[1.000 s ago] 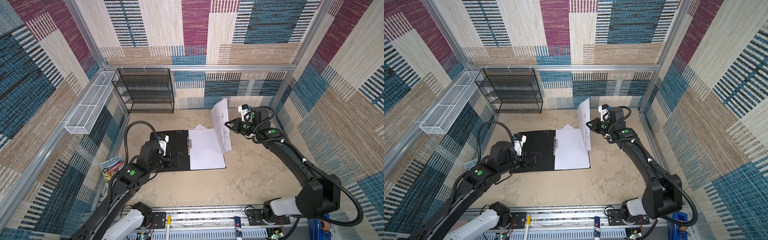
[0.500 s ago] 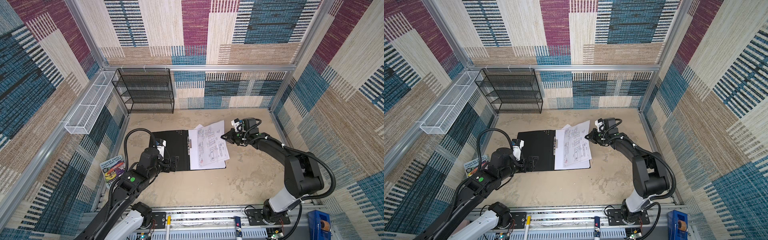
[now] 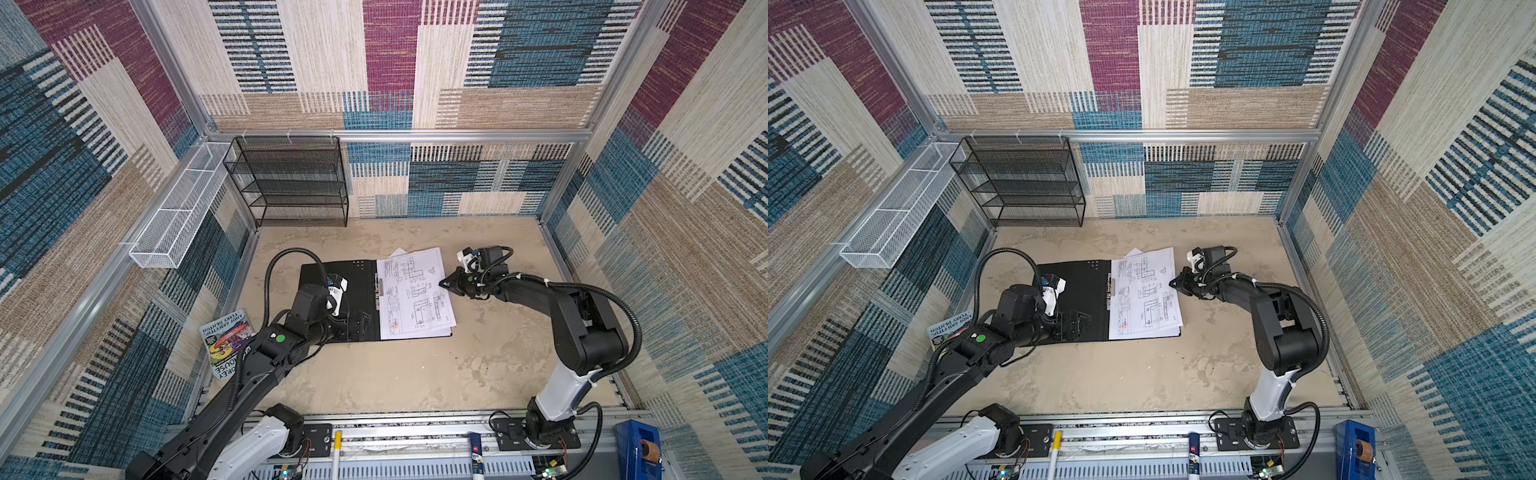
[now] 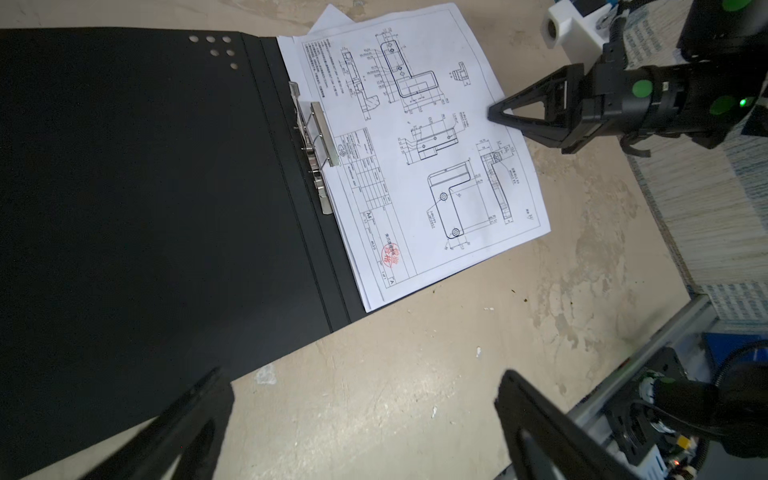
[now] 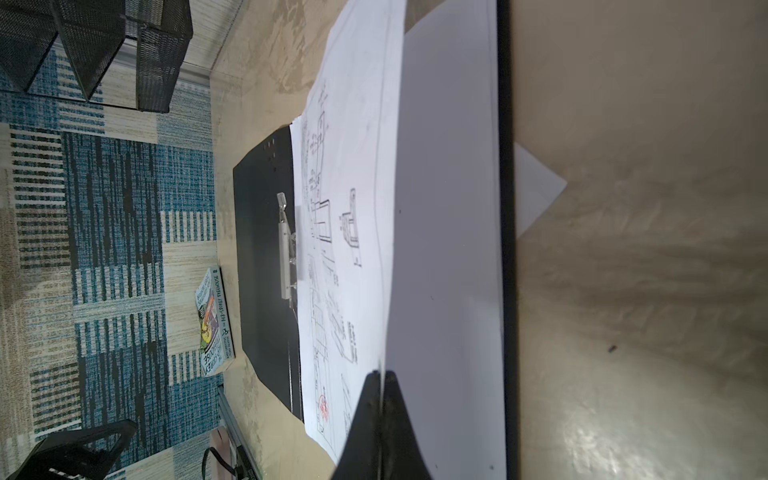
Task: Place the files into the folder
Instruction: 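Lay the drawing sheet onto the folder's clipped stack with the right gripper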
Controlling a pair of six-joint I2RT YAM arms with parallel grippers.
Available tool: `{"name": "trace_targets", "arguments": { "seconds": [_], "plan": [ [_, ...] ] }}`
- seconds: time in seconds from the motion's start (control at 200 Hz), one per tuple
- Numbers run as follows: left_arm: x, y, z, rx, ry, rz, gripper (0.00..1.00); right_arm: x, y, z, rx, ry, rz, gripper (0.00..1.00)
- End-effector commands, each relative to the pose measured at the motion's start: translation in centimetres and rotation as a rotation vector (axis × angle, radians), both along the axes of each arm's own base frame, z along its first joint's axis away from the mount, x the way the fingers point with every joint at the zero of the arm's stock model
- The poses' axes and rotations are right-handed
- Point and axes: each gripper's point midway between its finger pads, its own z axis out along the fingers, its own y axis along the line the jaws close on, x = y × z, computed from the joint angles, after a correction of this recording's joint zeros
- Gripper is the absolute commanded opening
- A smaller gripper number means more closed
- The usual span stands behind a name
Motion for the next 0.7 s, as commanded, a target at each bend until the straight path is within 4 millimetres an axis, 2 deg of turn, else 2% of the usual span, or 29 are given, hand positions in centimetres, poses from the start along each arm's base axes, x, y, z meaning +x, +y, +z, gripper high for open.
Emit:
{"name": "trace_targets", "arguments": {
  "seconds": [0.0,0.26,0.691],
  "plan": [
    [0.0,-0.8,0.7,-0.051,-0.001,-0.042,0.99,0.7,0.4,0.4,0.007,-0.035,0.000,0.00],
    [0.2,-0.7,0.7,-0.079,0.006,-0.035,0.99,0.3,0.9,-0.5,0.009,-0.016,0.010,0.00],
    [0.4,-0.5,0.7,-0.103,0.019,-0.024,0.99,0.2,1.5,-0.8,0.013,-0.010,0.022,0.00]
  ]
}}
